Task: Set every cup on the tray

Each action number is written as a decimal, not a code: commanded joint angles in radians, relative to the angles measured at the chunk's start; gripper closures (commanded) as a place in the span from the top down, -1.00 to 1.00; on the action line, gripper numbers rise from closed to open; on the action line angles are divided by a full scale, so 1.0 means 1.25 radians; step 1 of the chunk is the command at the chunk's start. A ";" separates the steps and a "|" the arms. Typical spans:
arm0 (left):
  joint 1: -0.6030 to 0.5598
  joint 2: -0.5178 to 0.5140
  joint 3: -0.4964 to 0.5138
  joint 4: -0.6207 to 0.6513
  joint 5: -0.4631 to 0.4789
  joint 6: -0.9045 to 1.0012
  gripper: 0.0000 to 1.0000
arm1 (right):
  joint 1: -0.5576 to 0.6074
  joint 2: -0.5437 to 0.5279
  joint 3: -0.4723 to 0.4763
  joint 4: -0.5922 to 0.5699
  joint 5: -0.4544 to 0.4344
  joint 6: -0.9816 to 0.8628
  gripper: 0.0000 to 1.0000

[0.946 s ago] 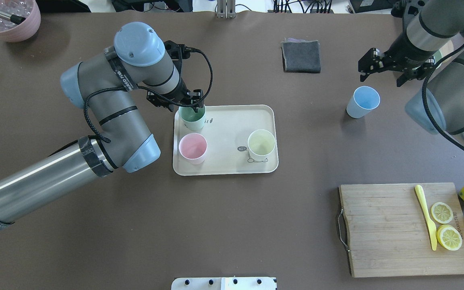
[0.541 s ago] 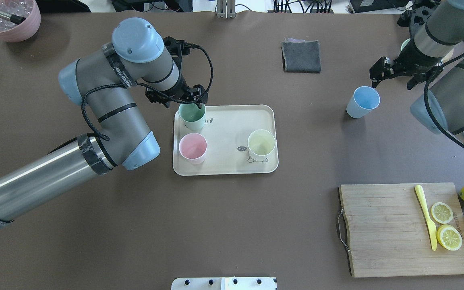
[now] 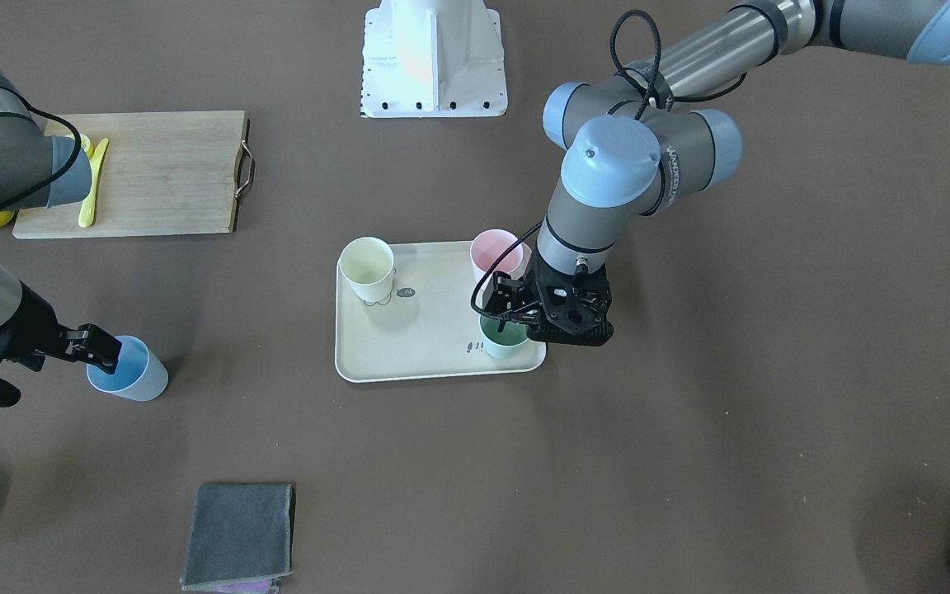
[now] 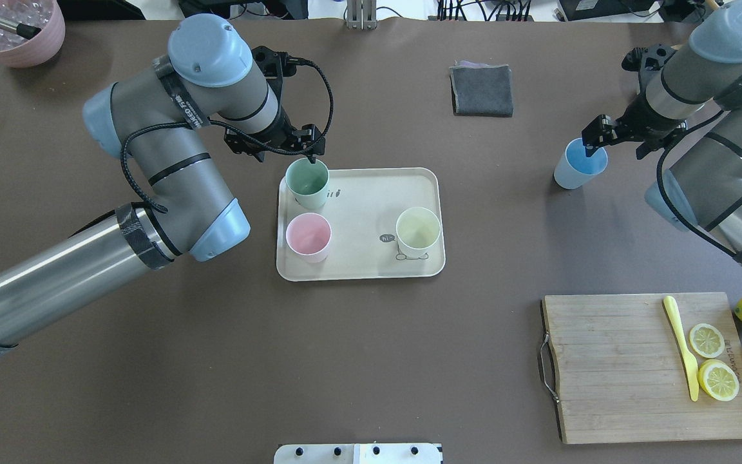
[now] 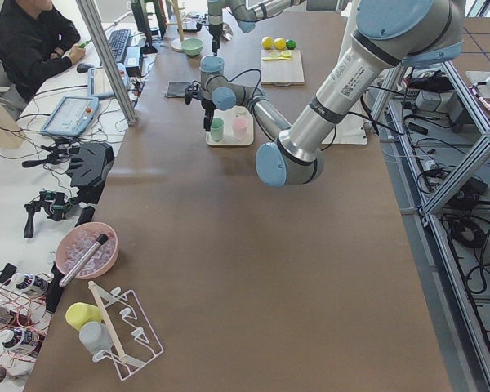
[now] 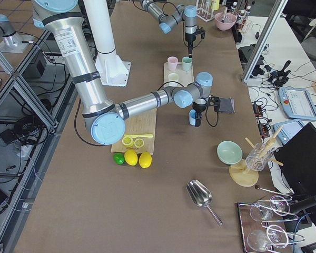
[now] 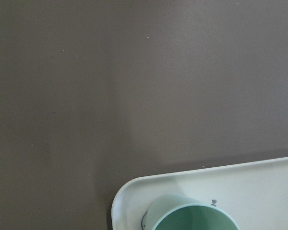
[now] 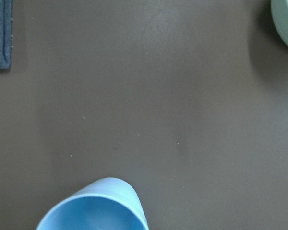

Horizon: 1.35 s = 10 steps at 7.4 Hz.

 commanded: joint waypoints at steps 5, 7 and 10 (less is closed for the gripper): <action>-0.035 0.004 -0.020 0.001 -0.020 0.006 0.96 | -0.022 0.029 0.003 0.000 -0.003 0.035 -1.00; -0.104 0.023 -0.042 0.004 -0.106 0.052 0.96 | -0.001 0.056 0.039 -0.029 0.028 0.050 -1.00; -0.187 0.170 -0.134 -0.007 -0.112 0.313 0.96 | -0.021 0.168 0.064 -0.145 0.035 0.126 -1.00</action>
